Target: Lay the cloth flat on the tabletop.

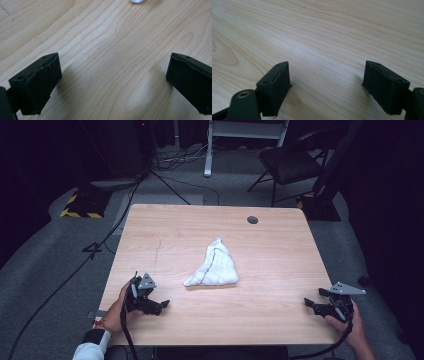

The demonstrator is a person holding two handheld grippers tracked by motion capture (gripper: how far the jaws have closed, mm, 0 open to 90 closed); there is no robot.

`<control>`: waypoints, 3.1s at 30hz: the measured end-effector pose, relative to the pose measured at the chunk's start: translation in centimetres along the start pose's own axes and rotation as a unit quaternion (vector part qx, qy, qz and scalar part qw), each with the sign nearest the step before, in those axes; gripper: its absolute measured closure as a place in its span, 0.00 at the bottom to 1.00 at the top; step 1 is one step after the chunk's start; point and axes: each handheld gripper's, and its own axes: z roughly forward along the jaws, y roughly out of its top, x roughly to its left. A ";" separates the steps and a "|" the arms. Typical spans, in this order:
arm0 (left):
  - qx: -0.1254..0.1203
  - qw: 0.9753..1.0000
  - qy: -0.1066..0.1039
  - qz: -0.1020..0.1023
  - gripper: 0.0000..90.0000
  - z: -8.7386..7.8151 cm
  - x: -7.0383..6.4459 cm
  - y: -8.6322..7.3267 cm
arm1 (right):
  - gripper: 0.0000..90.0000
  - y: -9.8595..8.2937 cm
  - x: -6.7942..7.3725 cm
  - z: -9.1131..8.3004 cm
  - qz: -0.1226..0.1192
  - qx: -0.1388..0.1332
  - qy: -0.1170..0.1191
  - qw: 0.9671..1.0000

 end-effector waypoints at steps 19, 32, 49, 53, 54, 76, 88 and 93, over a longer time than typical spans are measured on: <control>-0.007 1.000 -0.005 0.007 0.07 1.0 -1.2 1.3 | 0.18 1.9 -0.3 2.0 -0.049 0.007 0.056 0.997; -0.017 0.999 -0.020 0.023 0.16 3.1 -2.5 3.7 | 0.30 9.1 3.9 5.6 -0.110 -0.019 0.128 0.985; -0.028 0.997 -0.050 0.055 0.27 5.5 -4.6 6.6 | 0.51 16.0 14.9 12.4 -0.191 -0.030 0.188 0.963; -0.039 0.996 -0.058 0.057 0.52 5.4 -4.7 6.5 | 0.56 15.5 15.6 13.5 -0.209 -0.006 0.184 0.961; -0.040 0.996 -0.061 0.058 0.58 5.3 -4.6 6.5 | 0.58 15.3 15.5 13.7 -0.209 -0.001 0.184 0.961; -0.027 0.981 -0.142 0.128 0.85 5.9 -10.3 7.5 | 0.80 13.1 13.2 11.1 -0.211 0.007 0.166 0.963; -0.022 0.973 -0.174 0.152 0.67 6.2 -11.8 7.9 | 0.59 14.3 14.7 9.5 -0.203 -0.054 0.169 0.963; -0.015 0.970 -0.186 0.156 0.55 6.1 -11.9 7.9 | 0.58 14.0 17.4 9.7 -0.235 -0.039 0.198 0.951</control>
